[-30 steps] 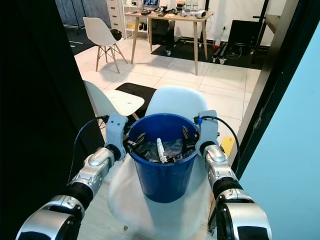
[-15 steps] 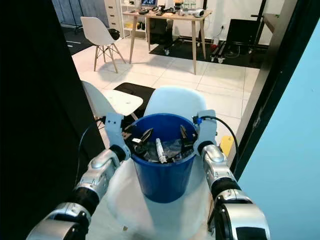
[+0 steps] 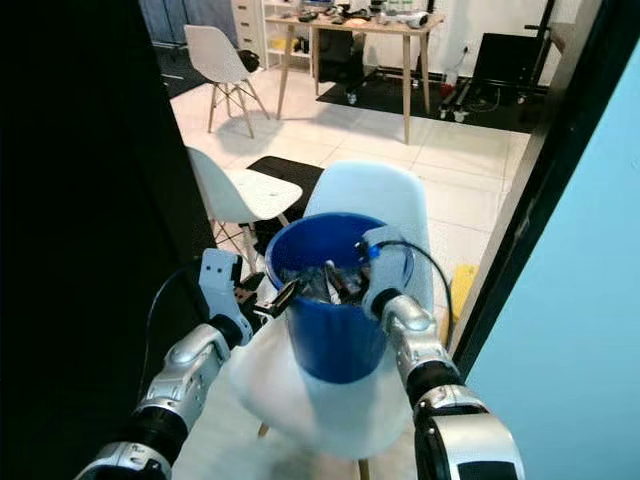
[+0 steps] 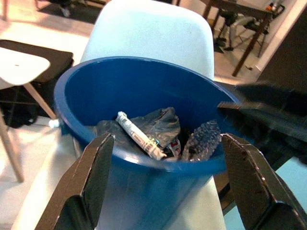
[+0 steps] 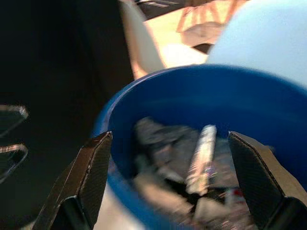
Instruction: Clean up the room
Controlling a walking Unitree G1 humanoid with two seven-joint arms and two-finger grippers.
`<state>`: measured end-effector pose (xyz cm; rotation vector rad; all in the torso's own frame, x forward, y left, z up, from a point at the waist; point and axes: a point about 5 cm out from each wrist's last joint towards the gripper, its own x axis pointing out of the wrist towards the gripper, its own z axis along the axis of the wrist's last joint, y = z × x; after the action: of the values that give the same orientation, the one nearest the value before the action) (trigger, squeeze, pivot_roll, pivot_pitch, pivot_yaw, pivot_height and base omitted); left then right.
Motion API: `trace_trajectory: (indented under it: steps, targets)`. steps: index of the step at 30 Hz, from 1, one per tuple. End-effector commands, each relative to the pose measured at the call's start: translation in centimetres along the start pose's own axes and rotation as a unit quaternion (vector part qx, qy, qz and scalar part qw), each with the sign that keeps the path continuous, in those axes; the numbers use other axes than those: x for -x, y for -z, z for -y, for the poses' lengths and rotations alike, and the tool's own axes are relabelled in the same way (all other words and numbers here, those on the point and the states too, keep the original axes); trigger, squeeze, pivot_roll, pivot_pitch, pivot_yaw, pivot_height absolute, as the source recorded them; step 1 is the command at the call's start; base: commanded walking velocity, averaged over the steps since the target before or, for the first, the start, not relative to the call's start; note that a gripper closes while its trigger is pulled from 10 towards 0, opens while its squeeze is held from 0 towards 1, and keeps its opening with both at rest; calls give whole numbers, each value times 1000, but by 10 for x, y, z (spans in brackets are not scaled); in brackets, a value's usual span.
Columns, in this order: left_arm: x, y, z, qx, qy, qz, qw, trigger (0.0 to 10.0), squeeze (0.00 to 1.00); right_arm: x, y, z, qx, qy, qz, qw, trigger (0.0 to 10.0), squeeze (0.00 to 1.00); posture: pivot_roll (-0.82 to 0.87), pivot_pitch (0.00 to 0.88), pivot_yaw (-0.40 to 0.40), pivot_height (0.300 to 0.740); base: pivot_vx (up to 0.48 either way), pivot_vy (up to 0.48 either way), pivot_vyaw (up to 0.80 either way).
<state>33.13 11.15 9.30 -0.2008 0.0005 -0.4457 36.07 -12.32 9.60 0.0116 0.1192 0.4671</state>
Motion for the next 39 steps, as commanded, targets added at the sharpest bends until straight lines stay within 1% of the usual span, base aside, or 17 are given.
trace_trajectory:
  steps: [1, 10, 12, 14, 16, 18, 22, 24, 25, 26, 27, 30, 32, 33, 35, 38, 39]
  targets:
    - [2, 5, 1, 7, 2, -11, 1000, 10000, 0, 1, 1, 0, 6, -5, 0, 1000, 10000, 0, -79, 0, -11, 740, -458, 0, 0]
    - [4, 8, 0, 5, 0, -17, 1000, 10000, 0, 7, 15, 1, 12, -1, -31, 999, 10000, 0, -82, 0, -13, 740, -456, 0, 0]
    - [10, 15, -6, 5, -13, -31, 999, 10000, 0, 17, 34, 7, 5, 23, -72, 997, 10000, 0, -79, 0, -18, 740, -450, 0, 0]
    - [10, 15, -6, 5, -13, -31, 999, 10000, 0, 17, 34, 7, 5, 23, -72, 997, 10000, 0, -79, 0, -18, 740, -450, 0, 0]
    - [21, 28, -14, 10, -31, -58, 998, 10000, 0, 35, 63, 15, -9, 61, -133, 989, 10000, 0, -77, 0, -18, 740, -450, 0, 0]
    - [21, 28, -14, 10, -31, -58, 998, 10000, 0, 35, 63, 15, -9, 61, -133, 989, 10000, 0, -77, 0, -18, 740, -446, 0, 0]
    - [38, 52, -24, 25, -59, -110, 992, 10000, 0, 62, 97, 23, -34, 114, -203, 972, 10000, 0, -80, 0, -15, 740, -427, 0, 0]
    - [70, 86, -39, 37, -111, -194, 974, 10000, 0, 102, 137, 27, -63, 181, -291, 937, 10000, 0, -79, 0, -14, 740, -399, 0, 0]
    - [82, 97, -43, 41, -128, -222, 966, 10000, 0, 115, 148, 27, -75, 199, -316, 925, 10000, 0, -79, 0, -14, 740, -401, 0, 0]
    - [82, 97, -43, 41, -128, -222, 966, 10000, 0, 115, 148, 27, -75, 199, -316, 925, 10000, 0, -79, 0, -14, 740, -401, 0, 0]
    - [99, 108, -49, 52, -155, -252, 954, 10000, 0, 130, 160, 26, -94, 219, -340, 910, 10000, 0, -79, 0, -14, 740, -428, 0, 0]
    - [110, 115, -52, 60, -172, -270, 945, 10000, 0, 139, 167, 24, -107, 231, -352, 901, 10000, 0, -76, 0, -16, 740, -428, 0, 0]
    - [145, 134, -59, 91, -228, -320, 915, 10000, 0, 164, 188, 15, -123, 242, -398, 877, 10000, 0, -81, 0, -14, 740, -431, 0, 0]
    - [145, 134, -59, 91, -228, -320, 915, 10000, 0, 164, 188, 15, -123, 242, -398, 877, 10000, 0, -81, 0, -14, 740, -431, 0, 0]
    - [170, 147, -59, 99, -255, -362, 891, 10000, 0, 181, 200, 7, -128, 243, -429, 861, 10000, 0, -79, 0, -14, 740, -431, 0, 0]
    - [170, 147, -59, 99, -255, -362, 891, 10000, 0, 181, 200, 7, -128, 243, -429, 861, 10000, 0, -79, 0, -14, 740, -431, 0, 0]
    - [193, 160, -54, 103, -271, -403, 868, 10000, 0, 192, 208, -1, -120, 235, -453, 852, 10000, 0, -77, 0, -12, 740, -420, 0, 0]
